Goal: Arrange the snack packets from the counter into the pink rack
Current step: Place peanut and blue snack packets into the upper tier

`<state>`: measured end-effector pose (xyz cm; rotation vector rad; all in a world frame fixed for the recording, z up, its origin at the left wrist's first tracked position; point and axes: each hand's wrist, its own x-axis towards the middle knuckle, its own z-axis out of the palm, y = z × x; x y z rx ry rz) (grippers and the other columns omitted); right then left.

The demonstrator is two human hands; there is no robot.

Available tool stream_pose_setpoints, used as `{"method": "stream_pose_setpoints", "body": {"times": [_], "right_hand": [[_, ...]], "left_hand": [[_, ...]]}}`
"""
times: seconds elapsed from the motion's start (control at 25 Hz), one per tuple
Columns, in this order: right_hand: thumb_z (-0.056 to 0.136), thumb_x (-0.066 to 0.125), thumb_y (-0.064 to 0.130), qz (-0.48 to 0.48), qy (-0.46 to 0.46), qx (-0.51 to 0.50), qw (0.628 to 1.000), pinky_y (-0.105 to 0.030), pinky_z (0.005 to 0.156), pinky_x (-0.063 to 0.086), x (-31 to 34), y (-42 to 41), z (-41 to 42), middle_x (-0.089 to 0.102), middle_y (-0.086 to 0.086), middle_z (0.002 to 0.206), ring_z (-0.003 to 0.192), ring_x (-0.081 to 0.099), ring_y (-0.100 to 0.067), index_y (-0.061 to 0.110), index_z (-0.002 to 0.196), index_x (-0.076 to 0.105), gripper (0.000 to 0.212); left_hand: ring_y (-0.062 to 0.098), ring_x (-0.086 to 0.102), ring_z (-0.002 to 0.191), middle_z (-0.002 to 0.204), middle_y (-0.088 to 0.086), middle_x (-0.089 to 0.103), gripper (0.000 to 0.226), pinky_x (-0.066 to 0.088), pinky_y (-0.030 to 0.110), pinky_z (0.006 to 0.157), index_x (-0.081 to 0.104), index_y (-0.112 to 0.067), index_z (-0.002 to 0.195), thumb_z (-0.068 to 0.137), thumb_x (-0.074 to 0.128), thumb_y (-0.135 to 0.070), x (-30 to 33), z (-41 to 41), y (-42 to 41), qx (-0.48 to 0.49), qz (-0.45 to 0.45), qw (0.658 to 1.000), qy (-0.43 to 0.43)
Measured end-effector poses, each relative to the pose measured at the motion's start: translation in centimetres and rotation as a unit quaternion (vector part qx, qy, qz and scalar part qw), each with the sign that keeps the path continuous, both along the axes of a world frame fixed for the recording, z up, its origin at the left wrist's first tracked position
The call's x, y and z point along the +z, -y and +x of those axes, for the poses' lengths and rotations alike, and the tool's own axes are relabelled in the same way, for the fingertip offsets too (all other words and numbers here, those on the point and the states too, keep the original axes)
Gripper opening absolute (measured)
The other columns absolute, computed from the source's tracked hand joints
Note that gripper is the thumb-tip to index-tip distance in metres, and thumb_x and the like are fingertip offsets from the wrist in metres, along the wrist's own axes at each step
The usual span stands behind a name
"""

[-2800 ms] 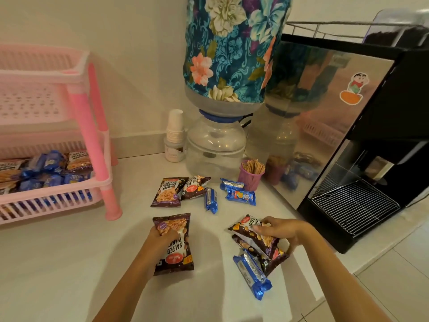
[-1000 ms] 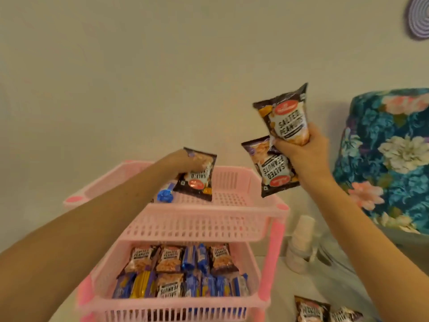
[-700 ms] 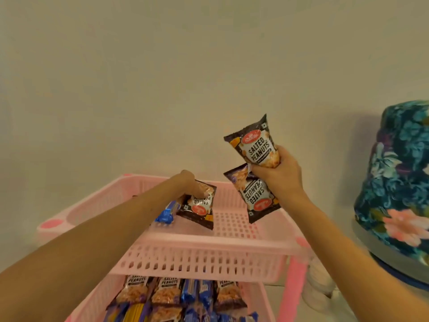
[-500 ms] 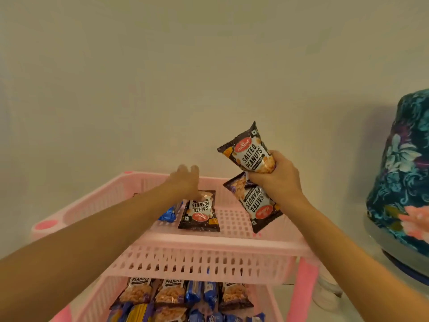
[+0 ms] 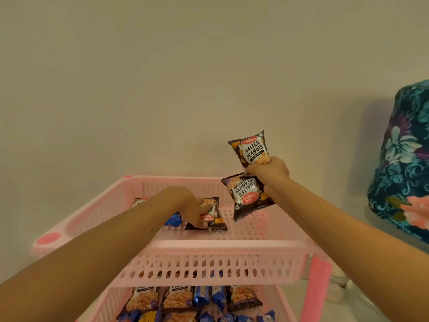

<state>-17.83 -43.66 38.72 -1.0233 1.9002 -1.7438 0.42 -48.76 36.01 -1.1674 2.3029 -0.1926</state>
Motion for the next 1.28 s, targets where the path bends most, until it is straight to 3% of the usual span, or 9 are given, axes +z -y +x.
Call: {"method": "stream_pose_setpoints", "body": {"times": [0.44,0.64,0.72,0.8,0.88,0.92,1.04,1.16,1.28], "right_hand": [[0.065,0.081,0.033,0.124,-0.161,0.005,0.979,-0.037,0.075,0.053,-0.2,-1.4,-0.9,0.07,-0.009,0.095,0.088,0.066,-0.025,0.009,0.097,0.066,0.043],[0.069,0.079,0.036,0.181,-0.17,0.105,0.963,-0.026,0.054,0.044,0.7,-3.6,1.6,0.064,-0.008,0.082,0.067,0.057,-0.018,0.012,0.083,0.059,0.035],[0.071,0.077,0.037,0.169,-0.153,0.143,0.963,-0.023,0.046,0.045,1.1,-4.0,4.4,0.065,-0.008,0.084,0.064,0.06,-0.018,0.007,0.097,0.056,0.045],[0.072,0.076,0.037,0.165,-0.155,0.174,0.958,-0.023,0.044,0.048,1.2,-4.3,7.9,0.062,-0.009,0.097,0.074,0.063,-0.019,0.007,0.112,0.043,0.06],[0.072,0.079,0.032,0.19,-0.147,0.267,0.933,-0.028,0.053,0.055,1.2,-4.7,11.6,0.057,-0.009,0.107,0.085,0.063,-0.02,0.01,0.122,0.033,0.071],[0.072,0.08,0.029,0.208,-0.136,0.325,0.912,-0.031,0.061,0.059,1.1,-4.7,13.0,0.058,-0.01,0.112,0.09,0.065,-0.022,0.01,0.125,0.034,0.073],[0.076,0.077,0.031,0.255,-0.103,0.421,0.864,-0.042,0.084,0.057,0.4,-4.2,15.6,0.059,-0.012,0.125,0.11,0.061,-0.03,0.009,0.124,0.052,0.058],[0.089,0.065,0.024,0.262,-0.031,0.407,0.874,-0.041,0.088,0.055,-0.7,-3.5,16.6,0.063,-0.016,0.107,0.102,0.064,-0.03,0.002,0.111,0.057,0.032],[0.089,0.061,0.004,0.281,-0.082,0.382,0.877,-0.043,0.095,0.052,-1.9,-2.8,17.9,0.067,-0.019,0.105,0.095,0.065,-0.026,-0.006,0.112,0.058,0.025]], "left_hand": [[0.034,0.016,0.144,0.161,0.006,-0.004,0.081,0.023,0.047,0.114,-0.009,-0.026,0.152,0.094,0.038,-0.057,0.2,-0.1,0.2,-0.013,0.036,0.999,0.0],[0.027,0.018,0.145,0.16,0.006,0.013,0.063,0.016,0.045,0.117,0.01,-0.017,0.153,0.1,0.037,-0.039,3.7,3.4,-1.3,0.028,0.042,0.981,-0.186],[0.026,0.041,0.133,0.147,0.008,0.043,0.057,0.032,0.044,0.11,0.036,-0.011,0.145,0.1,0.032,-0.046,4.7,5.7,-2.0,0.076,0.068,0.935,-0.34],[0.027,0.063,0.106,0.117,0.008,0.066,0.068,0.051,0.042,0.09,0.051,-0.009,0.127,0.093,0.029,-0.063,4.6,7.8,-3.1,0.176,0.189,0.819,-0.513],[0.025,0.068,0.079,0.095,0.007,0.07,0.069,0.055,0.037,0.072,0.058,-0.012,0.113,0.085,0.035,-0.07,4.0,9.6,-3.7,0.214,0.256,0.724,-0.603],[0.022,0.067,0.069,0.088,0.006,0.069,0.063,0.055,0.034,0.068,0.062,-0.013,0.108,0.084,0.043,-0.068,3.7,10.3,-3.8,0.214,0.251,0.716,-0.615],[0.022,0.07,0.072,0.09,0.011,0.073,0.048,0.058,0.035,0.068,0.066,-0.009,0.107,0.079,0.069,-0.047,2.9,13.4,-3.8,0.209,0.206,0.717,-0.632],[0.026,0.071,0.09,0.106,0.014,0.072,0.056,0.058,0.037,0.078,0.062,-0.008,0.116,0.075,0.076,-0.043,2.2,16.2,-3.9,0.242,0.198,0.749,-0.583],[0.024,0.069,0.084,0.101,0.012,0.07,0.054,0.058,0.034,0.073,0.058,-0.002,0.114,0.08,0.072,-0.041,1.7,16.8,-4.1,0.283,0.17,0.799,-0.502]]}}
